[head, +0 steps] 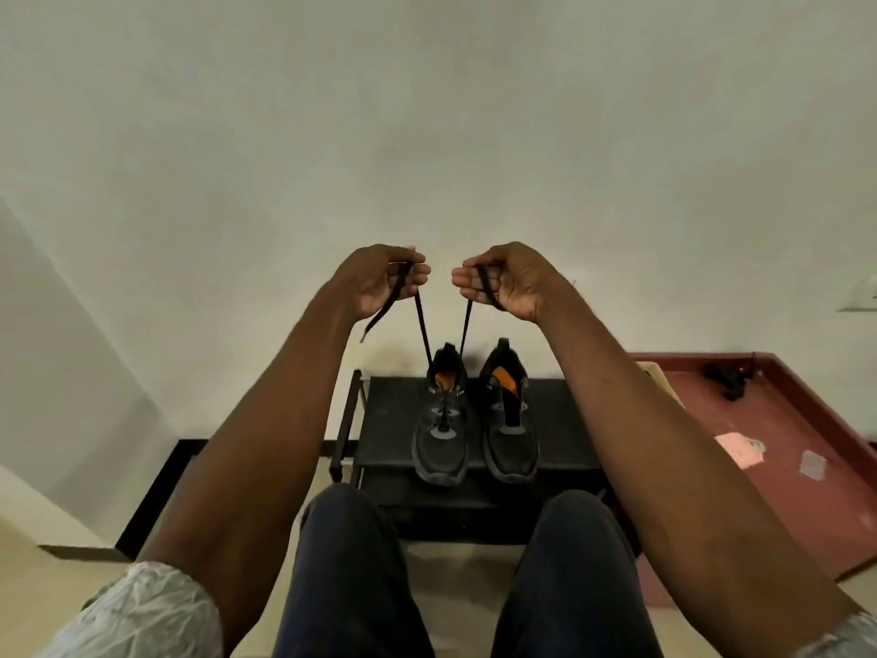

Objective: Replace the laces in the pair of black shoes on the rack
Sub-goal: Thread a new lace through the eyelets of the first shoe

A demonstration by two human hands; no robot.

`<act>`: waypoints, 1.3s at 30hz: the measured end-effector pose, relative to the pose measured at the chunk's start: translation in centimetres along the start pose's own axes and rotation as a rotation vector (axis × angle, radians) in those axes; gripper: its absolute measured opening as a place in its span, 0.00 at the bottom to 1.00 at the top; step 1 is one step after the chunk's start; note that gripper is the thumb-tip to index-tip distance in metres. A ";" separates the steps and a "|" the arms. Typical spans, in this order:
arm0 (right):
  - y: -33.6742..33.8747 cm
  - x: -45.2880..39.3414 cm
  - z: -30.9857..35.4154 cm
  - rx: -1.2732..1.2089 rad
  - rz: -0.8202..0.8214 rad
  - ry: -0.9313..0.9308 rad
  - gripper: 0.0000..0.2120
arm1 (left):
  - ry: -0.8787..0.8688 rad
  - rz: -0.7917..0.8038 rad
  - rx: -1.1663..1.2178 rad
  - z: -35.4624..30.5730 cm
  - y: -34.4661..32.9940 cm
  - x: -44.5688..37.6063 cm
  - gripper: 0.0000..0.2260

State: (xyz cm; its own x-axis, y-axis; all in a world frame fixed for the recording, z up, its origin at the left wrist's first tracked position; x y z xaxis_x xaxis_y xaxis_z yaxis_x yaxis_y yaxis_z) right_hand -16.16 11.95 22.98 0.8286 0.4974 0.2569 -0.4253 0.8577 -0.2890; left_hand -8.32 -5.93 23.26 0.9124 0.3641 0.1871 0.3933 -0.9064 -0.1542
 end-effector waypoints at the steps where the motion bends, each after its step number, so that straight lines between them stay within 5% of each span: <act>1: -0.6 0.5 1.3 -0.031 0.032 0.027 0.13 | -0.025 0.022 0.058 -1.2 -0.3 0.4 0.09; 5: -2.3 2.3 6.9 0.101 0.056 0.195 0.14 | -0.136 0.113 0.094 -5.9 -1.8 1.4 0.17; 15: -4.8 1.6 12.8 0.642 -0.232 0.539 0.04 | -0.557 -0.127 -0.511 -11.7 -3.4 0.7 0.04; 23: -5.6 -0.3 14.1 0.608 -0.212 0.583 0.02 | -0.541 0.024 -0.532 -12.8 -4.5 -1.3 0.03; 28: -6.2 -1.3 15.0 0.621 -0.182 0.645 0.11 | -0.552 0.015 -0.509 -13.3 -4.5 -3.1 0.04; 32: -5.7 -2.2 14.9 0.426 -0.185 0.610 0.14 | -0.548 -0.038 -0.452 -13.1 -3.6 -4.9 0.09; 35: -2.8 -5.5 10.4 0.223 -0.365 0.500 0.11 | -0.595 -0.075 -0.399 -13.1 -3.5 -5.5 0.08; 39: 0.3 -10.8 -5.8 0.630 -0.384 0.106 0.07 | -0.623 -0.164 -0.332 -12.2 -3.3 -5.8 0.07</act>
State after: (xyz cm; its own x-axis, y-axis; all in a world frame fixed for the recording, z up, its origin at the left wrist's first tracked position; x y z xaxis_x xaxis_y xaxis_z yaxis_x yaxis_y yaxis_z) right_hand -23.15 6.09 14.79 0.9779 0.1602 0.1343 -0.2011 0.8965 0.3949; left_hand -16.29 -7.66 34.54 0.7787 0.4655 -0.4206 0.5655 -0.8111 0.1493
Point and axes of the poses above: each hand's wrist, its own x-axis away from the middle knuckle, its own y-axis out of the back of the hand, z = x × y, the point moved 5 cm from there along -x, towards the middle knuckle, and after that the axes turned 5 degrees about -z, right-handed, at the moved point
